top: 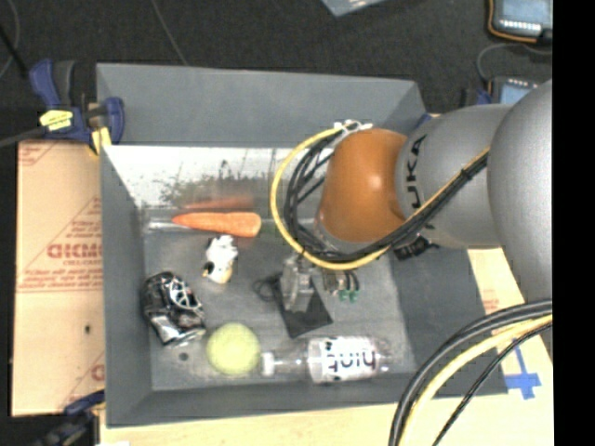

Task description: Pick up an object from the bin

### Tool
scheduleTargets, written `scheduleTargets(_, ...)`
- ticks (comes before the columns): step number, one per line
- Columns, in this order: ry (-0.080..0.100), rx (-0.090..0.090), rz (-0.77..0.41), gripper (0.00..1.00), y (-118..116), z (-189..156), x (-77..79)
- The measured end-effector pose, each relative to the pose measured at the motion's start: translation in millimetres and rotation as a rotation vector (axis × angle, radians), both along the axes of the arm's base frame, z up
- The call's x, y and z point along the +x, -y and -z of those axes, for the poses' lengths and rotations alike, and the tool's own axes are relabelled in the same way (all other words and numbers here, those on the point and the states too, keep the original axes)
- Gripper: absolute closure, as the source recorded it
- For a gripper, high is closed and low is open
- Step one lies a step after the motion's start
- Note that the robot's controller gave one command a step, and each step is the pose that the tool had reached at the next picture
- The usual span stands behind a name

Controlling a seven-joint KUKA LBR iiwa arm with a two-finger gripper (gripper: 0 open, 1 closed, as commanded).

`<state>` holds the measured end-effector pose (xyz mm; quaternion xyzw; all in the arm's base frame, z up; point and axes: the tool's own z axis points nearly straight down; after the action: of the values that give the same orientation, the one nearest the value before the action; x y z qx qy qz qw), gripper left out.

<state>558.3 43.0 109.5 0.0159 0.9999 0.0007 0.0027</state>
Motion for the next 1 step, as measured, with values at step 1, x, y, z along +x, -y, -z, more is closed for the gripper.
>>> scheduleTargets(1,-0.001,0.001,0.033,0.0,-0.1,5.2,2.5)
